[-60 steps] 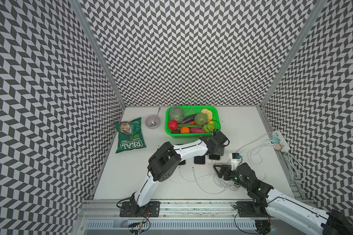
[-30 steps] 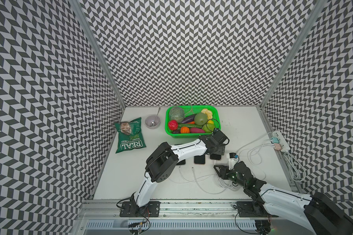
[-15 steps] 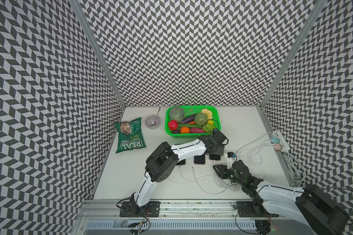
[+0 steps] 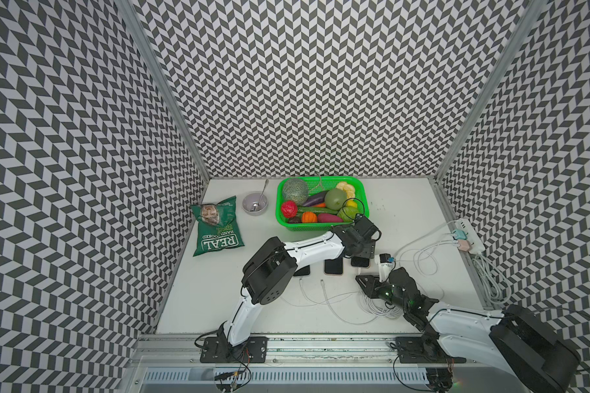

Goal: Unplug the charging cable from the phone
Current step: Remove the charging cable from the phone.

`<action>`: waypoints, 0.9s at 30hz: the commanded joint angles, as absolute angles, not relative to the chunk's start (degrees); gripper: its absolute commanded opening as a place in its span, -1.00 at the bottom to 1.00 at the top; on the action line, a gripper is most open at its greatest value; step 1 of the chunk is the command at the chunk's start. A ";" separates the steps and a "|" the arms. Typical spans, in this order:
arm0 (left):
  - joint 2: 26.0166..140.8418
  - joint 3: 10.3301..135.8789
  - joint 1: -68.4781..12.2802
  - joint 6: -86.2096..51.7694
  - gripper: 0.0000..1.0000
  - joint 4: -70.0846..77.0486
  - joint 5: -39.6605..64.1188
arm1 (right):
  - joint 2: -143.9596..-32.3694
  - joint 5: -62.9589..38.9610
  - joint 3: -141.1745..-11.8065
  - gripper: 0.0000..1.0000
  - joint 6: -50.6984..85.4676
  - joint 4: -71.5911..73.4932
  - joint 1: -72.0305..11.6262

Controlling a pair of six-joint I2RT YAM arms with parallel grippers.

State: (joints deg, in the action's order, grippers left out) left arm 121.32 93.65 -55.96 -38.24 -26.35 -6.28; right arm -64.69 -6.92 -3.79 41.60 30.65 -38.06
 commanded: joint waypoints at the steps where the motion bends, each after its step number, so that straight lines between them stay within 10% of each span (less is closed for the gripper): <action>1: 117.40 93.78 -55.72 -38.58 -1.00 -23.20 -5.64 | -65.48 -6.68 -3.41 -0.52 41.46 34.40 -37.75; 27: 117.29 93.60 -55.02 -39.02 -1.00 -22.43 -5.80 | -63.49 -8.60 -2.23 -1.00 40.17 32.79 -37.85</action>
State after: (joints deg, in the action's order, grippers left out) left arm 121.27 93.32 -55.46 -38.68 -25.78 -5.69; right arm -64.60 -7.33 -3.27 41.10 31.33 -38.04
